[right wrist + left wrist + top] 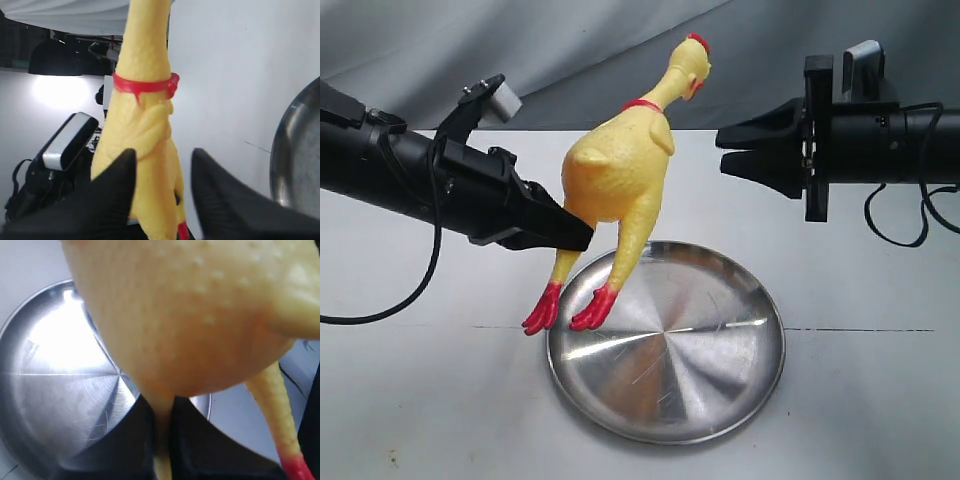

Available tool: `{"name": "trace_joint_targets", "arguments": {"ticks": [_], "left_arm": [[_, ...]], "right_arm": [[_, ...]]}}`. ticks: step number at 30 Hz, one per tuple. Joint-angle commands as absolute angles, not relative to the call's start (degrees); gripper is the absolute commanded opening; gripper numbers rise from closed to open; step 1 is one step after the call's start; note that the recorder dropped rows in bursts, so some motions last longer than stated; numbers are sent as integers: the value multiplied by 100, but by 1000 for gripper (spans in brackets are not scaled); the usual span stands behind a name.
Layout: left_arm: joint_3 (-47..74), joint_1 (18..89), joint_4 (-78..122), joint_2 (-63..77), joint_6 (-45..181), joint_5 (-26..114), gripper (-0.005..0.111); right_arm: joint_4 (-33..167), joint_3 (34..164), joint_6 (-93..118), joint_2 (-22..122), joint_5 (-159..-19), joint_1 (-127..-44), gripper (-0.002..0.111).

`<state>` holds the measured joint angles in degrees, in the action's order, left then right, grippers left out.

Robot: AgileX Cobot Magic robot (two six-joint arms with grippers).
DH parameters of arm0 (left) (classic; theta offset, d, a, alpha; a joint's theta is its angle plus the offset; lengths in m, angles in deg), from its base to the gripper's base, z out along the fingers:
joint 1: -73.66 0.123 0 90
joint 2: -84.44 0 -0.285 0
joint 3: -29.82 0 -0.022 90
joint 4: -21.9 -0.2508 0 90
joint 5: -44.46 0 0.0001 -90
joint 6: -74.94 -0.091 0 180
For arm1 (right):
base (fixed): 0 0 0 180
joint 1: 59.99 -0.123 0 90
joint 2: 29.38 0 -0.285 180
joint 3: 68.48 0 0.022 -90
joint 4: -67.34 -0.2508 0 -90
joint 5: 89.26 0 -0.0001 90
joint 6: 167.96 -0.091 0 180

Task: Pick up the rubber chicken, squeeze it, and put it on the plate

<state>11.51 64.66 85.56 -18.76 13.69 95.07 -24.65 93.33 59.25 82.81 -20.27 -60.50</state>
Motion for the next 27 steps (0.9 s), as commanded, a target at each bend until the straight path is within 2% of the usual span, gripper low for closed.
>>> {"name": "trace_joint_targets", "arguments": {"ticks": [1,3,5,15,27], "left_arm": [[1229,6436,8731,-2016,1259,9547,0],[1229,6436,8731,-2082,1177,9547,0],[1229,6436,8755,-2150,1166,9539,0],[1499,6325,8541,-2163,1028,9947,0],[1761,6165,8521,-2178,980,10584,0]], "right_arm": [[-2901,9371,5985,8276,-1930,-6062,79],[-2941,9371,5836,8276,-1930,-6062,98],[-2941,9371,5782,8276,-1930,-6101,105],[-2853,9371,5853,8276,-1930,-6657,105],[-2815,9371,5830,8276,-1930,-6694,105]]}}
